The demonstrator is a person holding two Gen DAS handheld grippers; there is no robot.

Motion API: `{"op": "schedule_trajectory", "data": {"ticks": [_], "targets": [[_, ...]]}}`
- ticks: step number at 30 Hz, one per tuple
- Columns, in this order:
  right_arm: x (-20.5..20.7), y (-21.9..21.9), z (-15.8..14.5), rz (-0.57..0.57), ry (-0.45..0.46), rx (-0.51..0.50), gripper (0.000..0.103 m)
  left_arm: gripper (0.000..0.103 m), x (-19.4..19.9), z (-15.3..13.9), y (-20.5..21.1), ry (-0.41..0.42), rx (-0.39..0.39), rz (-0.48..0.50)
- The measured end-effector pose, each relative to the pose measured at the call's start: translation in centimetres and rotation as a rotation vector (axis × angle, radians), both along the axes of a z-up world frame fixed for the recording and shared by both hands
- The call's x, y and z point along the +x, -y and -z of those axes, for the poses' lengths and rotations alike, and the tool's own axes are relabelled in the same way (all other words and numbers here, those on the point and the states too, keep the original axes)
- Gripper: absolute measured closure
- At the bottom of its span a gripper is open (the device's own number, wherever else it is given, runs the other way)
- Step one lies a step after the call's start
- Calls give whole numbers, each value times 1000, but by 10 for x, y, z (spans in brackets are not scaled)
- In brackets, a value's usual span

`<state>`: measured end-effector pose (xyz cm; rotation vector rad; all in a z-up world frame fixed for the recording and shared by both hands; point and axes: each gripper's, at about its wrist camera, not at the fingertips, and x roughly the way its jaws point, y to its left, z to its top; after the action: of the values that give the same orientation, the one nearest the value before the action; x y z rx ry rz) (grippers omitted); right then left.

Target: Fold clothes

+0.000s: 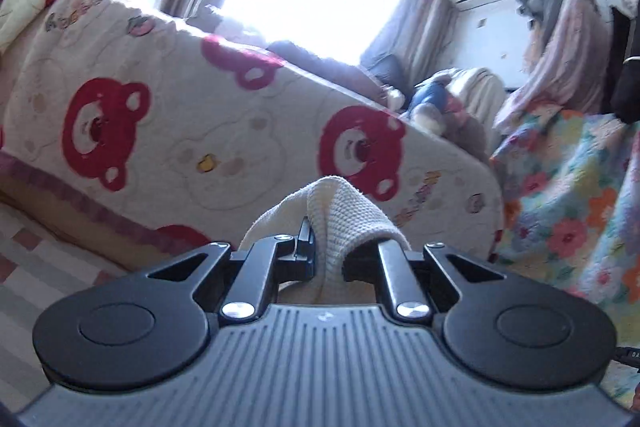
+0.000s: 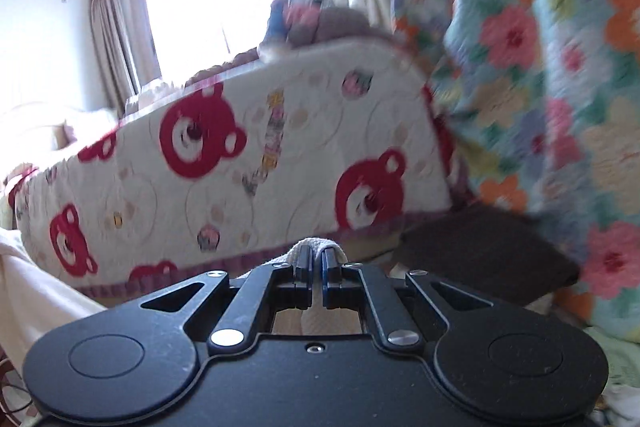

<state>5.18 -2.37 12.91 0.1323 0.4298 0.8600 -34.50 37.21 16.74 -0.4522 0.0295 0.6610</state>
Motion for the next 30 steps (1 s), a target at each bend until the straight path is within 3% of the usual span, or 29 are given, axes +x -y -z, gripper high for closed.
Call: {"op": "schedule_trajectory", "data": {"ticks": [3, 4, 5, 6, 7, 8, 11, 15, 18, 20, 24, 30], "targets": [[54, -77, 36, -36, -40, -84, 94, 87, 49, 49, -50, -147, -65, -113], [68, -100, 53, -26, -63, -133, 91, 74, 67, 76, -66, -233, -107, -127], [82, -123, 70, -16, -87, -182, 78, 67, 83, 103, -81, -334, -157, -132], [90, -140, 86, -12, -106, -219, 73, 67, 99, 130, -96, -434, -206, -138], [88, -149, 101, -19, -118, -238, 73, 67, 106, 150, -100, -478, -240, -116], [86, -158, 117, -26, -131, -258, 73, 62, 106, 165, -98, -489, -264, -80], [61, -161, 159, -140, -210, -260, 56, 54, 104, 201, -92, -510, -361, 46], [23, -142, 204, -293, -305, -283, 55, 54, 104, 230, -88, -528, -498, 201], [-5, -124, 216, -412, -319, -306, 55, 51, 106, 247, -87, -558, -577, 273], [-23, -122, 213, -499, -264, -365, 55, 49, 106, 258, -89, -583, -615, 294], [-66, -130, 209, -690, -71, -531, 52, 46, 98, 272, -86, -629, -650, 298], [-109, -157, 224, -831, 78, -677, 50, 31, 87, 280, -87, -586, -774, 345]]}}
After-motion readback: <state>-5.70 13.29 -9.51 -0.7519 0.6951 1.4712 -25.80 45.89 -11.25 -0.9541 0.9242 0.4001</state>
